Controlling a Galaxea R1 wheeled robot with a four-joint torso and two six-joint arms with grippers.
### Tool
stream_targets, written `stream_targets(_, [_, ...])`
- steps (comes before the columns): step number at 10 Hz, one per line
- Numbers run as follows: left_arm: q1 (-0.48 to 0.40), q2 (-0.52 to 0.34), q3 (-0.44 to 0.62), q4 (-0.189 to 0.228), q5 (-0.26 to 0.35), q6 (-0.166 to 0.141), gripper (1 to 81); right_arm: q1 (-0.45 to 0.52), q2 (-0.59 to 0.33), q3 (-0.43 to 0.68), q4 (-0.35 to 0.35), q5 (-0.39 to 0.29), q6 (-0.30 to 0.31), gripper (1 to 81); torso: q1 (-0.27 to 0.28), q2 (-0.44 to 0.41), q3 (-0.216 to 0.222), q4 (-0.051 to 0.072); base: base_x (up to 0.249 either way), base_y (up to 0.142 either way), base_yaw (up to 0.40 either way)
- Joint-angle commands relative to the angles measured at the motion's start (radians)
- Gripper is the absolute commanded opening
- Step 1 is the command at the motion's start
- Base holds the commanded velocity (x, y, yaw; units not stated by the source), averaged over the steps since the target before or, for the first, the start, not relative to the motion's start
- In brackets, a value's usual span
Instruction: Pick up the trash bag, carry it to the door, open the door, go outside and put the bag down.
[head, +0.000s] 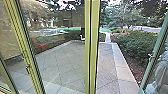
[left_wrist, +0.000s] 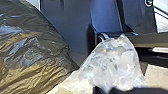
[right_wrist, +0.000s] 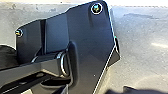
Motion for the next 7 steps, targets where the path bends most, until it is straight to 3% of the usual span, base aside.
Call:
stream_targets(1, [-0.055, -0.004, 0.001, 0.003, 0.072, 0.005, 1.0, -0.029, 0.152, -0.189, -0.101, 0.014, -0.004, 81.1, 0.000, 0.000, 0.000, 0.000, 0.000, 0.000, 0.000])
stream_targets(3, [-0.056, -0.001, 0.001, 0.004, 0.074, 0.006, 1.0, -0.032, 0.221, -0.269, -0.109, 0.013, -0.006, 81.1, 0.000, 0.000, 0.000, 0.000, 0.000, 0.000, 0.000])
stream_targets(7, [-0.062, 0.004, 0.003, 0.006, 0.074, 0.009, 1.0, -0.036, 0.253, -0.282, -0.114, 0.014, -0.004, 81.1, 0.000, 0.000, 0.000, 0.000, 0.000, 0.000, 0.000])
